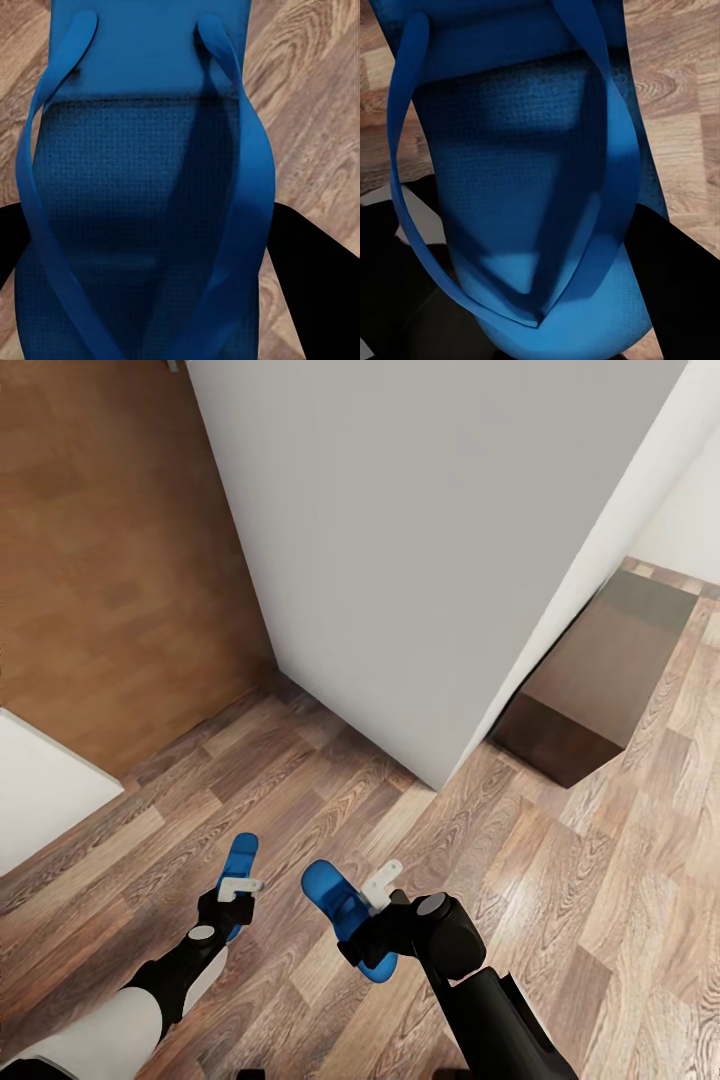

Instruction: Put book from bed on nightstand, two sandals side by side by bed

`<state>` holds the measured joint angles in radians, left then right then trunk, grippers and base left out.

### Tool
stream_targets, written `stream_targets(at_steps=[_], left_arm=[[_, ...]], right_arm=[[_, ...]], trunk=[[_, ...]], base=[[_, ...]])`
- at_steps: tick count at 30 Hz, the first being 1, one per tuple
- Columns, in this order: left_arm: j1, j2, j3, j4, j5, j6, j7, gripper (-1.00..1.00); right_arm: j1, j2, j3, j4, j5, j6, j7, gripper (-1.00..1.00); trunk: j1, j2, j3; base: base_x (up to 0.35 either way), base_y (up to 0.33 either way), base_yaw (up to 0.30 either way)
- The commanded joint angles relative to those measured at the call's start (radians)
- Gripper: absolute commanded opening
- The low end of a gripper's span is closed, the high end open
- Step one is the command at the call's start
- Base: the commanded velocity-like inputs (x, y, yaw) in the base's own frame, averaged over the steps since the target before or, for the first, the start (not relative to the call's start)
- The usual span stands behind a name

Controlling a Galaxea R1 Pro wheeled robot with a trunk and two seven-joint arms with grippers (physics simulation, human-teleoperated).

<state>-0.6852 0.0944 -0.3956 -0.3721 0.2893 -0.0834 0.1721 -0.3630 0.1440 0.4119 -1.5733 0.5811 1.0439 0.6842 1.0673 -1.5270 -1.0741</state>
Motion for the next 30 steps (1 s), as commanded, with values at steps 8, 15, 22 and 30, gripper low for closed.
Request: stream_targets(at_steps=[8,15,22,30], left_arm=[[-0.001,0.001,-0.009,0.0,0.01,-0.003,0.006,-1.0],[-0.001,-0.001,-0.011,-0.002,0.01,-0.003,0.006,-1.0],[-0.001,-0.001,-0.011,-0.004,0.01,-0.003,0.006,-1.0],[-0.001,-0.002,-0.011,-0.003,0.01,-0.003,0.006,-1.0]], right_arm=[[-0.001,0.0,0.003,-0.001,0.01,0.003,0.009,-1.0],[-0.001,0.002,0.004,-0.001,0.01,0.003,0.009,-1.0],[-0.001,0.002,0.004,-0.001,0.008,0.003,0.009,-1.0],[-0.001,0.003,0.005,-0.001,0.008,0.003,0.009,-1.0]], trunk=[[-0.031,0.056,0.025],[-0.058,0.105,0.047],[-0.084,0.154,0.069],[-0.115,0.21,0.094]], base=[[0.0,0.0,0.0],[0.0,0.0,0.0],[0.0,0.0,0.0],[0.0,0.0,0.0]])
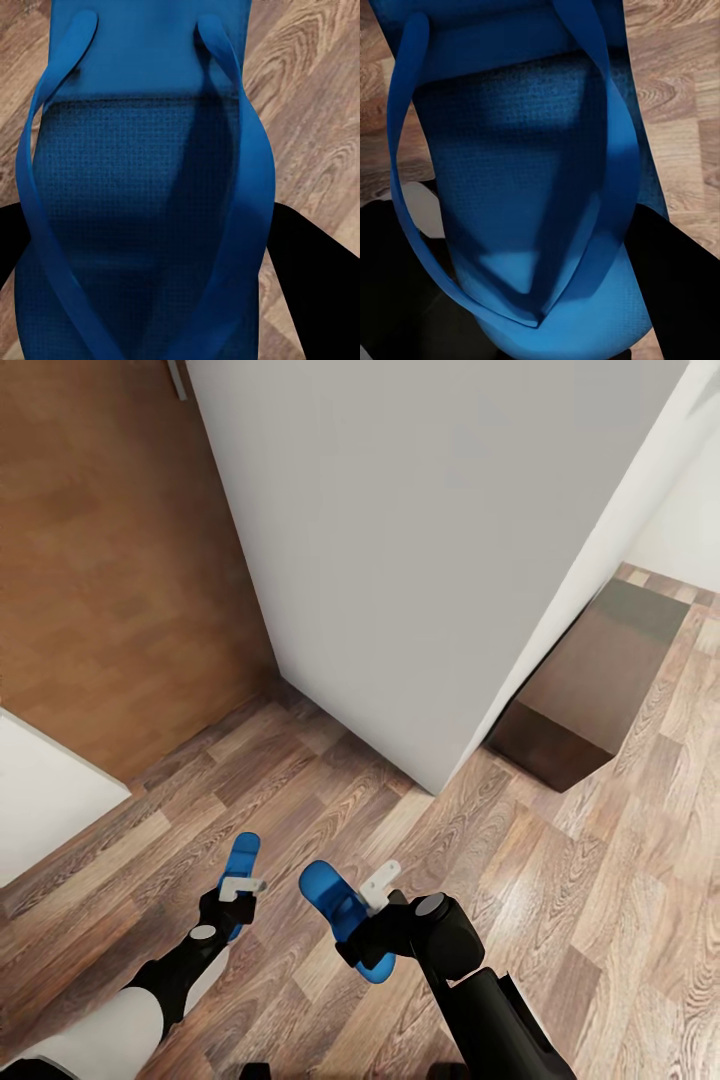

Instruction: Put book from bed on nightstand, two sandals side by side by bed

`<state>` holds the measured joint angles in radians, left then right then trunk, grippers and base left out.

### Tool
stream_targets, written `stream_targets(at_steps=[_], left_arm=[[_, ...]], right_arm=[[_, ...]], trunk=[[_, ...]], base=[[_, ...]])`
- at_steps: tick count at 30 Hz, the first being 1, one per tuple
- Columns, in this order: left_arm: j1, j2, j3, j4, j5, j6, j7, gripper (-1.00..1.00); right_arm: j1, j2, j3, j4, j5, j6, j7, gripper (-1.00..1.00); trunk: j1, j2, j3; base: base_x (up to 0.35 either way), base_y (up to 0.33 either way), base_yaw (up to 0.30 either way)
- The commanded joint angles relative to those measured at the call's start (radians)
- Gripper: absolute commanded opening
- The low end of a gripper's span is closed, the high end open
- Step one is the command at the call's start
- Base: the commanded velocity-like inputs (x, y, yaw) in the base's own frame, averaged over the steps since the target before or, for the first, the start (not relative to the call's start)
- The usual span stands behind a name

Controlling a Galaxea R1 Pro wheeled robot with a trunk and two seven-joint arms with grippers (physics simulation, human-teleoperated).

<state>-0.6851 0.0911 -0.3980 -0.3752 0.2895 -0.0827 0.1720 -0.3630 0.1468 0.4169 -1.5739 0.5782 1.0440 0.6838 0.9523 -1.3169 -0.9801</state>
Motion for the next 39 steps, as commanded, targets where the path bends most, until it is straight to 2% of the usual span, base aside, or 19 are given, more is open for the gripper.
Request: stream_targets(at_steps=[1,13,39], left_arm=[[-0.001,0.0,-0.008,0.0,0.01,-0.004,0.006,-1.0],[-0.001,-0.005,-0.009,0.003,0.01,-0.004,0.006,-1.0],[-0.001,-0.006,-0.01,0.004,0.01,-0.002,0.006,-1.0]], right_arm=[[-0.001,0.0,0.0,-0.001,0.011,0.003,0.01,-1.0],[-0.001,0.0,0.0,-0.001,0.01,0.003,0.01,-1.0],[-0.001,-0.002,-0.005,-0.008,0.014,-0.015,0.008,-1.0]], trunk=[[-0.004,0.007,0.003],[-0.05,0.091,0.043],[-0.15,0.273,0.165]], base=[[0.0,0.0,0.0],[0.0,0.0,0.005],[0.0,0.0,0.011]])
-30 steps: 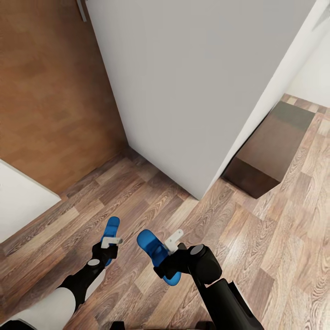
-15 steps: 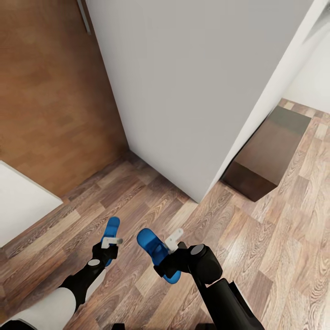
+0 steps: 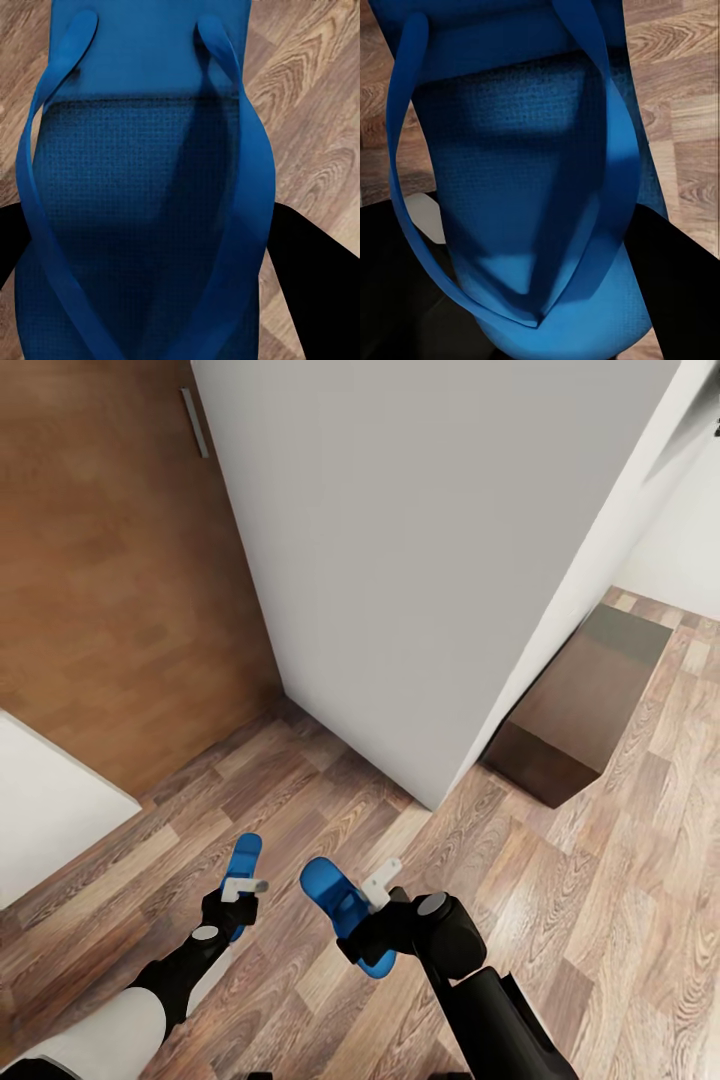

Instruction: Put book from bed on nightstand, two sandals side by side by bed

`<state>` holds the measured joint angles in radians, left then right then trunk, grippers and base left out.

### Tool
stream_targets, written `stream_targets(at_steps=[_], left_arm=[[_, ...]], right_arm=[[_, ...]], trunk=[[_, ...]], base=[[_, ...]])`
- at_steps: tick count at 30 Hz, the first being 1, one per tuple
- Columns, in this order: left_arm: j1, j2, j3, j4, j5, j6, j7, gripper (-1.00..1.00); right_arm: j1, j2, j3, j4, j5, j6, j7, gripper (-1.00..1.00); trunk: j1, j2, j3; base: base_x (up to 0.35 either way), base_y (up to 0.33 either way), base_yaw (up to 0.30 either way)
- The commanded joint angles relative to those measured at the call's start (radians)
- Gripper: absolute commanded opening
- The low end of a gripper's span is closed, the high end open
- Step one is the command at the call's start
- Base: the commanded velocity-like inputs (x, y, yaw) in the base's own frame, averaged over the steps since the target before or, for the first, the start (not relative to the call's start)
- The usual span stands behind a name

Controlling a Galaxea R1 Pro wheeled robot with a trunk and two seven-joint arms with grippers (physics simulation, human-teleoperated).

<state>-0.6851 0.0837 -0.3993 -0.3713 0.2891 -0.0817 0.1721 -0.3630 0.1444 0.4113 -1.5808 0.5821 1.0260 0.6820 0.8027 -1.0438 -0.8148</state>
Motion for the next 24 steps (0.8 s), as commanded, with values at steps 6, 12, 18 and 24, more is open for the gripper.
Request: stream_targets(at_steps=[6,12,18,24], left_arm=[[-0.001,0.001,-0.006,0.001,0.01,-0.001,0.004,-1.0],[0.0,0.002,-0.003,0.001,0.011,0.005,-0.002,-1.0],[0.0,0.002,-0.002,0.0,0.014,0.085,-0.005,-1.0],[0.001,0.003,0.0,0.001,0.015,0.122,-0.009,-1.0]], right_arm=[[-0.001,0.0,-0.009,0.003,0.008,0.003,0.011,-1.0],[-0.001,0.0,-0.077,0.004,0.003,0.002,0.011,-1.0],[-0.001,0.001,-0.146,0.005,0.001,-0.014,0.011,-1.0],[-0.001,0.001,-0.17,0.008,-0.002,-0.023,0.005,-1.0]], trunk=[[-0.023,0.042,0.028],[-0.046,0.084,0.056],[-0.069,0.126,0.085],[-0.092,0.168,0.113]], base=[[0.0,0.0,0.072],[0.0,0.0,0.078],[0.0,0.0,0.09],[0.0,0.0,0.096]])
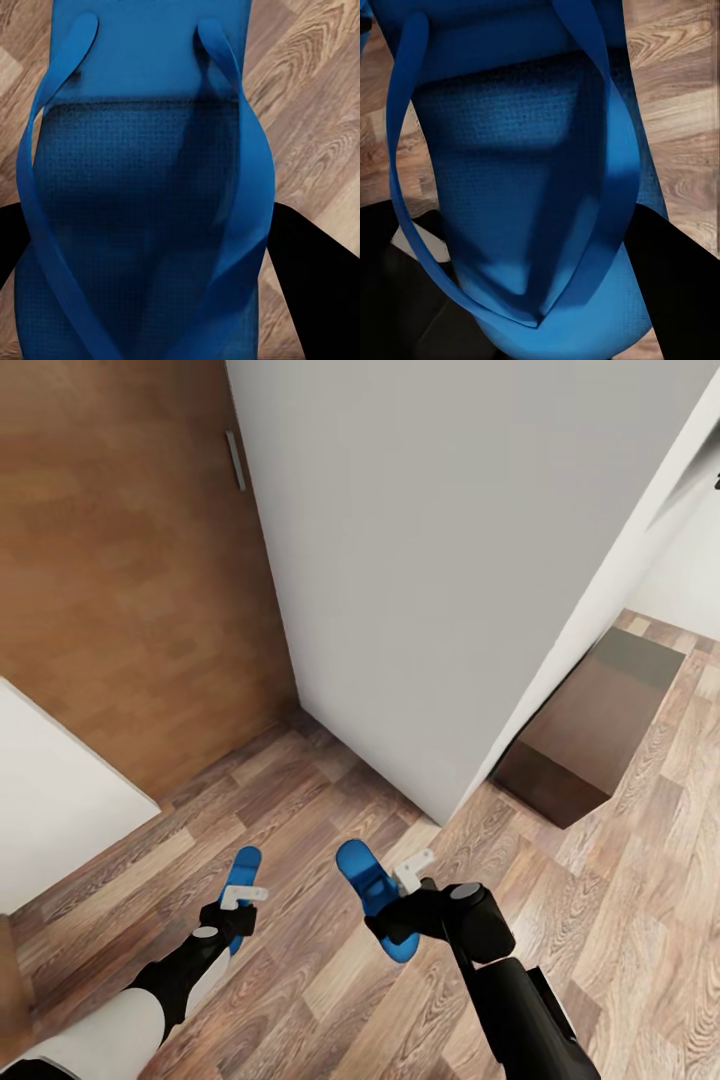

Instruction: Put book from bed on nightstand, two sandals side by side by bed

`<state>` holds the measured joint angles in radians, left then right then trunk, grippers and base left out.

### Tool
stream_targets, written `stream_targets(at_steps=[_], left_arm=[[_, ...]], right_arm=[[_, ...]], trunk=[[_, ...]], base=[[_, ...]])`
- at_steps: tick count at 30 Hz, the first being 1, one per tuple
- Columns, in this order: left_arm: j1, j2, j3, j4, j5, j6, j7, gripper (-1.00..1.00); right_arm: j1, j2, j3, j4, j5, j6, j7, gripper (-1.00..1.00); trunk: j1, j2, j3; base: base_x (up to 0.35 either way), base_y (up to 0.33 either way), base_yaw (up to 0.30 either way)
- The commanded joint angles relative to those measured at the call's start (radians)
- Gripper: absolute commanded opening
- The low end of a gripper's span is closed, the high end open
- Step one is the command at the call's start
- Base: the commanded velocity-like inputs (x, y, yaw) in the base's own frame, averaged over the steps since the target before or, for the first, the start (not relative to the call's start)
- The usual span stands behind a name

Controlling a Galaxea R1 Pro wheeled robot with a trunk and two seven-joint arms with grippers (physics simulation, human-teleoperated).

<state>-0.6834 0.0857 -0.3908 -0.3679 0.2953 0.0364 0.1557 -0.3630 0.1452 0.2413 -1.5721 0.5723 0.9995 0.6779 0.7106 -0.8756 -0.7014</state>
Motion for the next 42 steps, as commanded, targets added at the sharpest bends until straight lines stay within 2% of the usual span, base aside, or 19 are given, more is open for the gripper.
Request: stream_targets(at_steps=[1,2,6,13,15,16,17,21,22,23,29,34,42], left_arm=[[0.0,0.001,-0.008,-0.002,0.009,0.005,0.006,-1.0],[0.0,0.002,-0.008,-0.002,0.009,0.008,0.005,-1.0],[0.001,0.002,-0.008,-0.002,0.007,0.012,0.005,-1.0],[0.001,0.002,-0.014,-0.002,0.005,0.044,0.006,-1.0],[0.001,0.002,-0.015,-0.002,0.004,0.051,0.005,-1.0],[0.001,0.002,-0.015,-0.002,0.003,0.059,0.004,-1.0],[0.001,0.002,-0.015,-0.002,0.003,0.064,0.004,-1.0],[0.001,0.002,-0.015,-0.002,0.003,0.102,-0.002,-1.0],[0.001,0.002,-0.016,-0.002,0.004,0.117,-0.015,-1.0],[0.001,0.002,-0.016,-0.002,0.004,0.123,-0.025,-1.0],[0.001,0.001,-0.015,0.016,0.005,0.168,-0.079,-1.0],[0.001,0.0,-0.011,0.058,0.006,0.186,-0.092,-1.0],[0.004,0.0,-0.007,0.078,0.007,0.19,-0.089,-1.0]], right_arm=[[-0.001,0.001,-0.01,0.0,0.008,0.004,0.009,-1.0],[-0.001,0.001,-0.036,0.002,0.007,0.003,0.009,-1.0],[-0.001,0.002,-0.086,0.006,0.006,0.003,0.008,-1.0],[-0.001,0.001,-0.129,0.047,0.006,0.002,0.009,-1.0],[-0.001,0.001,-0.167,0.081,0.006,0.0,0.011,-1.0],[-0.001,0.0,-0.206,0.111,0.006,-0.01,0.011,-1.0],[-0.001,0.0,-0.227,0.128,0.006,-0.021,0.011,-1.0],[-0.001,0.0,-0.314,0.199,0.007,-0.102,0.01,-1.0],[-0.001,0.0,-0.353,0.236,0.007,-0.143,0.009,-1.0],[-0.001,0.0,-0.368,0.254,0.007,-0.158,0.009,-1.0],[-0.001,-0.001,-0.425,0.352,0.008,-0.22,0.005,-1.0],[-0.001,-0.001,-0.494,0.441,0.007,-0.327,-0.036,-1.0],[-0.001,-0.001,-0.543,0.578,0.005,-0.46,-0.096,-1.0]], trunk=[[-0.004,0.007,0.004],[-0.008,0.014,0.008],[-0.023,0.042,0.022],[-0.05,0.091,0.045],[-0.057,0.105,0.051],[-0.061,0.112,0.054],[-0.065,0.119,0.058],[-0.08,0.147,0.07],[-0.084,0.154,0.073],[-0.088,0.161,0.076],[-0.111,0.203,0.095],[-0.13,0.238,0.111],[-0.161,0.294,0.136]], base=[[0.0,0.0,0.084],[0.0,0.0,0.054],[0.0,0.0,0.032],[0.0,0.0,0.009],[0.0,0.0,0.002],[0.0,0.0,0.001],[0.0,0.0,0.0],[0.0,0.0,0.0],[0.0,0.0,0.0],[0.0,0.0,0.0],[0.0,0.0,0.0],[0.0,0.0,0.0],[0.0,0.0,0.0]])
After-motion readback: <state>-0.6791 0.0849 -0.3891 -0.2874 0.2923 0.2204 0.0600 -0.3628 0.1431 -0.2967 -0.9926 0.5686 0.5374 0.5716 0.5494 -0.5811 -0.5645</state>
